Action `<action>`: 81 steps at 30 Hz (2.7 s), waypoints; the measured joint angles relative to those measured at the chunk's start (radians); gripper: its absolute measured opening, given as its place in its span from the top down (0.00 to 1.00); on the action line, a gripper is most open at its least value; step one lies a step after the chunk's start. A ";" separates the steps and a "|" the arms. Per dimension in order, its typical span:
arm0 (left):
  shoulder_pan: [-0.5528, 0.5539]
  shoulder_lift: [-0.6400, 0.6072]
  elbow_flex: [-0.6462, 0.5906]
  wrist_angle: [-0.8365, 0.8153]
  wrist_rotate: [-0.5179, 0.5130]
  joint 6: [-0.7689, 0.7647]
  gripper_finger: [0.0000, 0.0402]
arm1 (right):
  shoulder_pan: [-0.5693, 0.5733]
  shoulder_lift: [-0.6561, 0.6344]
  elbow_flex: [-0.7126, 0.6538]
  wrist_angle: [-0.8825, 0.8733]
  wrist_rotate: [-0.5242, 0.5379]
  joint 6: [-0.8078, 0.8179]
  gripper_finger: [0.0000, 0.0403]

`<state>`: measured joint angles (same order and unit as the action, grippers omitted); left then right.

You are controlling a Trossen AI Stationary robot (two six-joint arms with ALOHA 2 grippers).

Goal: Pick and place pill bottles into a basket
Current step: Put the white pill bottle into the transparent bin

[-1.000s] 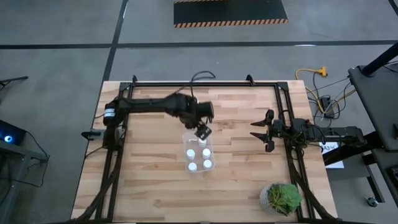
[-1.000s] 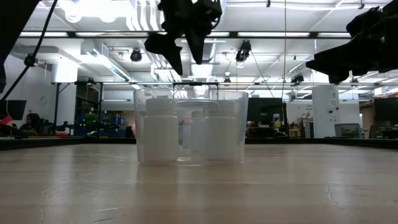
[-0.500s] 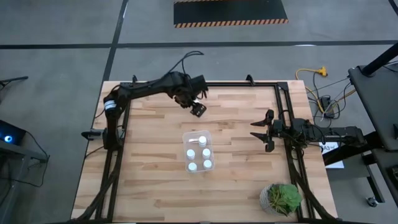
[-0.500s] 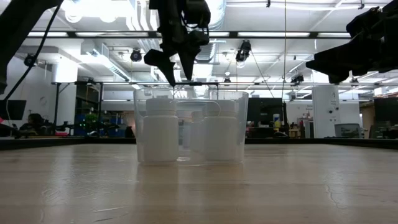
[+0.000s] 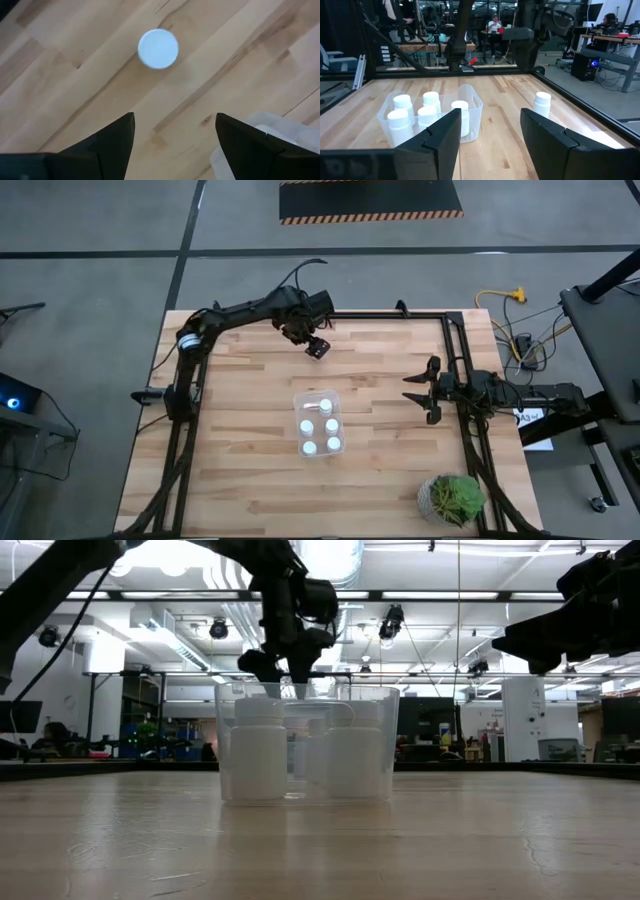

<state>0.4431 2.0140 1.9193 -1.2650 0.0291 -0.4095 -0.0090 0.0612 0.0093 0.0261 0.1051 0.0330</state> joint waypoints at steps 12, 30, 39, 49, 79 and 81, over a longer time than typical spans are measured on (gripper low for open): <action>0.011 0.132 0.128 0.002 0.029 0.064 0.35 | 0.000 0.000 0.000 0.000 0.000 0.000 0.52; 0.057 0.205 0.160 0.012 0.015 0.140 0.35 | 0.000 0.000 0.000 0.000 0.000 0.000 0.52; 0.056 0.218 0.153 0.026 0.016 0.158 0.35 | 0.000 0.000 0.000 0.000 0.000 0.000 0.52; 0.057 0.245 0.152 0.027 0.017 0.165 0.37 | 0.000 0.000 0.000 0.000 0.000 0.000 0.52; -0.006 0.086 0.173 -0.160 -0.006 0.253 0.66 | 0.000 0.000 0.000 0.000 0.000 0.000 0.52; -0.018 0.056 0.175 -0.172 -0.007 0.234 0.66 | 0.000 0.000 0.000 0.000 0.000 0.000 0.52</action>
<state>0.4248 2.0703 2.0941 -1.4373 0.0224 -0.1758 -0.0090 0.0616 0.0093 0.0261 0.1055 0.0333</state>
